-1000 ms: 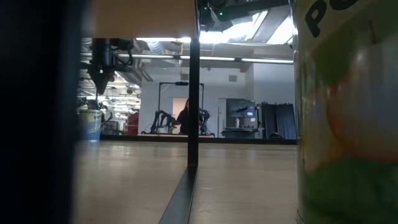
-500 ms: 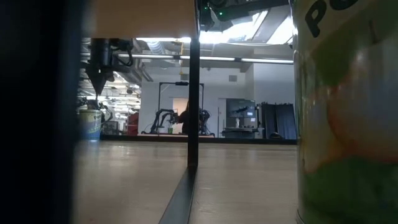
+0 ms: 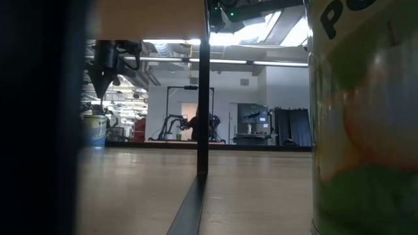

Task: Pick and place cans onto a shelf
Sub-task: Put the canned peas on the shelf

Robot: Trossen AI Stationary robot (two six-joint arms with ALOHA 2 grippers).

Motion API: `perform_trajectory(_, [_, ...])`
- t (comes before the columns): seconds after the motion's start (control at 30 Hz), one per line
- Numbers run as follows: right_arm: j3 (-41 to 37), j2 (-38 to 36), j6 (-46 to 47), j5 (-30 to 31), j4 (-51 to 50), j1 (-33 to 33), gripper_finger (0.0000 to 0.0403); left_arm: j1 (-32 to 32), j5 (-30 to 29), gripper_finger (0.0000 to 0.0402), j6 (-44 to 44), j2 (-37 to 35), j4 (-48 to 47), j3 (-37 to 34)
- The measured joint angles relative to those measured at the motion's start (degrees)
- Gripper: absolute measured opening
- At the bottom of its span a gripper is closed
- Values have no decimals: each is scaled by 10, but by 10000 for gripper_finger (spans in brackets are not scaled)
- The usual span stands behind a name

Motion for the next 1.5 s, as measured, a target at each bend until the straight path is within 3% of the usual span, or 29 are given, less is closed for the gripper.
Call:
perform_trajectory(0.23, [0,0,0,0,0,0,10,5,43,9,11,3,-6,0])
perform_trajectory(0.6, [0,0,0,-34,0,2,10,16,34,56,2,60,-20,0])
perform_trajectory(0.83, [0,0,0,-35,0,2,10,17,-3,58,32,65,17,0])
perform_trajectory(1.1, [0,0,-2,-35,0,2,10,41,50,59,32,78,35,0])
perform_trajectory(1.5, [0,0,-3,-34,1,2,10,41,41,59,58,99,43,0])
